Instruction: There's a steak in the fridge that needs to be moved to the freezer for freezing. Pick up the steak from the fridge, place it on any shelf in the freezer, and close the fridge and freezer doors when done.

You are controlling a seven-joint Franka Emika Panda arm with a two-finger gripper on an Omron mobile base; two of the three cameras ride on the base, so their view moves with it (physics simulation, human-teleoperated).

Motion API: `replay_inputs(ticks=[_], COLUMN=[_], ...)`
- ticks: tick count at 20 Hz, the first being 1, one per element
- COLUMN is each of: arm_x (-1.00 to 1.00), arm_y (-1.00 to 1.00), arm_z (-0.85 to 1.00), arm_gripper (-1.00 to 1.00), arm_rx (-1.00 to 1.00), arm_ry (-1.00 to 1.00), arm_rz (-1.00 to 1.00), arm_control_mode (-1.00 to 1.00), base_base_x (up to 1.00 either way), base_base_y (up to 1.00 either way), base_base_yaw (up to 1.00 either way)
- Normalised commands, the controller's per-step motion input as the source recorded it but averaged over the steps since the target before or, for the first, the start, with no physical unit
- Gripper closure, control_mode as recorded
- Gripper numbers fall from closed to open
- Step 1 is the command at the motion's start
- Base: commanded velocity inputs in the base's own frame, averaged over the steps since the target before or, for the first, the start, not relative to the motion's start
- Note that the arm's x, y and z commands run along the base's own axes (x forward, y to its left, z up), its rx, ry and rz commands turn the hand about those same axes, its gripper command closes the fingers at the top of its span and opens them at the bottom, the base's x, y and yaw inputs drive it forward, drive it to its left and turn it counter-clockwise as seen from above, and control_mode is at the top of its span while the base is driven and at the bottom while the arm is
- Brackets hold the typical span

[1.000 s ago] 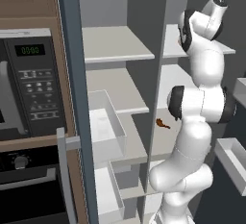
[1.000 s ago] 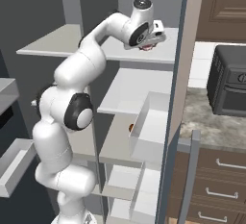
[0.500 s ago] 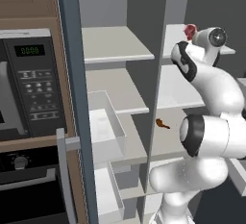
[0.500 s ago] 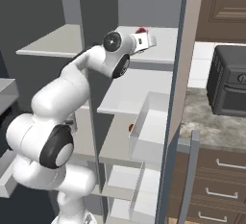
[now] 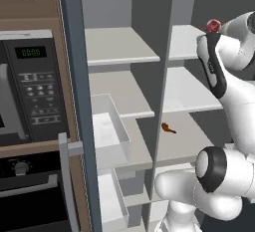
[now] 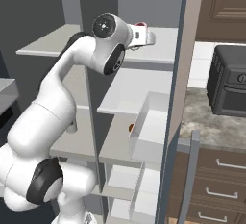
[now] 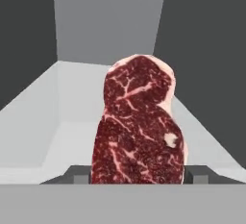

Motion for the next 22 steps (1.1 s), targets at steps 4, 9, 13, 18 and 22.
replay_inputs(ticks=[4,9,13,18,22], arm_x=[-1.0,-1.0,-0.96,-0.64,-0.19], arm_y=[0.24,0.59,0.79,0.95,0.85], arm_z=[-0.11,0.02,0.01,0.01,0.05], arm_gripper=[1.0,1.0,1.0,1.0,1.0], arm_rx=[0.1,0.04,0.06,0.03,0.0], arm_ry=[0.01,-0.1,-0.02,0.0,0.0], arm_rz=[0.0,0.0,0.0,0.03,0.11], arm_control_mode=[-1.0,-1.0,-1.0,-1.0,-1.0], base_base_x=[0.0,0.0,0.0,0.0,0.0], base_base_y=[0.0,0.0,0.0,0.0,0.0], base_base_yaw=[0.0,0.0,0.0,0.0,0.0])
